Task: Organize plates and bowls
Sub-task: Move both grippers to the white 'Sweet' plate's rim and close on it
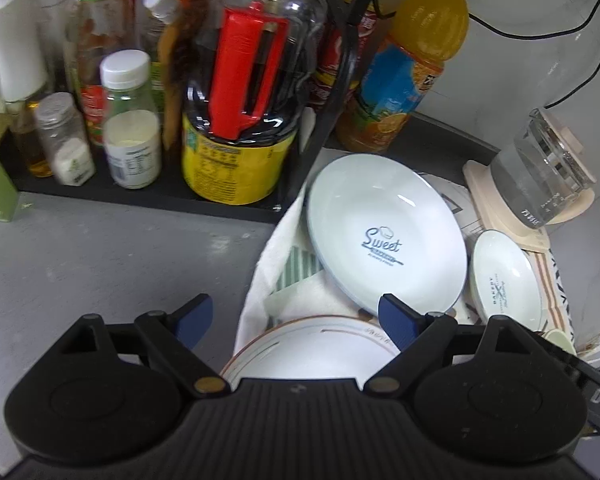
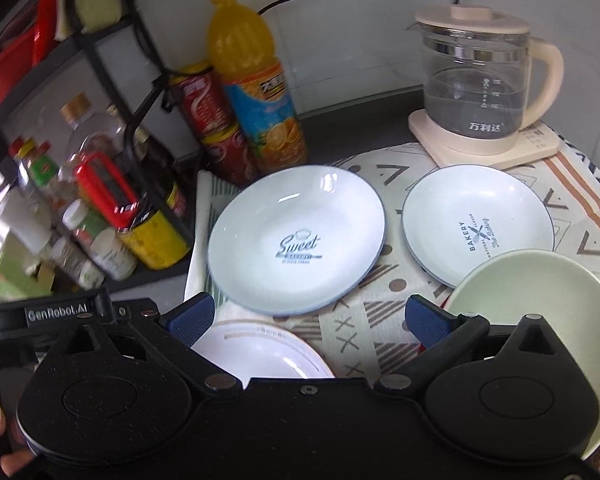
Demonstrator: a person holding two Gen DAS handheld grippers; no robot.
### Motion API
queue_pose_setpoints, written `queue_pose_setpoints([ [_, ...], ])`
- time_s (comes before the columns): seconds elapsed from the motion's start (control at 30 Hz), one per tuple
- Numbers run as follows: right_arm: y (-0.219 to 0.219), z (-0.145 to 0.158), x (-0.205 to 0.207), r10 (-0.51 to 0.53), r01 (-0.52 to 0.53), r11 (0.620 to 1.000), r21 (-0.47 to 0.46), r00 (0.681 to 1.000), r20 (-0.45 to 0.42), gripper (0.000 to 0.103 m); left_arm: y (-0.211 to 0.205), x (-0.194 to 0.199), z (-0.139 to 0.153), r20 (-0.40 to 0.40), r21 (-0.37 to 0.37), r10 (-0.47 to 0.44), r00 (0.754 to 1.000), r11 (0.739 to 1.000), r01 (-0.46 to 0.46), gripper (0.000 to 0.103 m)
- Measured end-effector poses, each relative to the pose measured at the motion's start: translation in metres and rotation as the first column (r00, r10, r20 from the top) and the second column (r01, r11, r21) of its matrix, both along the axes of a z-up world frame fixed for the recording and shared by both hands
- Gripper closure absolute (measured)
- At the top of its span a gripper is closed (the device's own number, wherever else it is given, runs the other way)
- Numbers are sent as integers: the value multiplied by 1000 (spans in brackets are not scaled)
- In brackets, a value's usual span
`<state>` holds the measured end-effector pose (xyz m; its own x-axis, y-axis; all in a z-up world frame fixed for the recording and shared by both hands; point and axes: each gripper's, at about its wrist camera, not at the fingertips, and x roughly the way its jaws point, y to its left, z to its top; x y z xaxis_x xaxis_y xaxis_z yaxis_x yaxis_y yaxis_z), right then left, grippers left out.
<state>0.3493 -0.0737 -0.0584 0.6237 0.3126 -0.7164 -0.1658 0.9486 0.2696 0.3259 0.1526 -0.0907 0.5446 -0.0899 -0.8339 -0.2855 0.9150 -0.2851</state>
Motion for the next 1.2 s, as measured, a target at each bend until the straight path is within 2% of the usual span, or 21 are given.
queue_pose_setpoints([
  [0.27, 6, -13, 12, -82, 82, 997, -4, 996, -29, 6, -1, 19, -17, 7, -77, -20, 1000, 997, 21, 21],
  [0.33, 8, -15, 15, -94, 94, 996, -1, 995, -38, 13, -3, 23, -21, 5, -78, -31, 999, 996, 32, 27],
  [0.47, 9, -21, 24, -128, 133, 990, 55, 988, -88, 15, -5, 33, -31, -6, -103, -40, 999, 994, 39, 36],
  [0.63, 16, -35, 34, -153, 159, 987, 37, 980, -127, 23, -9, 42, -44, -19, -113, -47, 999, 993, 44, 45],
  [0.73, 21, -40, 39, -165, 168, 986, 14, 978, -129, 23, -11, 48, -52, -31, -121, -55, 998, 991, 51, 51],
  [0.93, 31, -42, 50, -186, 180, 982, -59, 976, -110, 24, -14, 58, -64, -40, -122, -50, 998, 992, 44, 54],
  [1.0, 32, -41, 52, -188, 182, 981, -65, 977, -102, 33, -15, 61, -65, -37, -124, -53, 998, 991, 48, 54],
  [1.1, 36, -39, 52, -174, 168, 983, -72, 982, -78, 33, -16, 64, -68, -39, -123, -54, 998, 991, 48, 56],
  [1.2, 34, -50, 57, -187, 183, 982, -46, 974, -129, 36, -15, 68, -71, -44, -128, -47, 998, 991, 41, 60],
])
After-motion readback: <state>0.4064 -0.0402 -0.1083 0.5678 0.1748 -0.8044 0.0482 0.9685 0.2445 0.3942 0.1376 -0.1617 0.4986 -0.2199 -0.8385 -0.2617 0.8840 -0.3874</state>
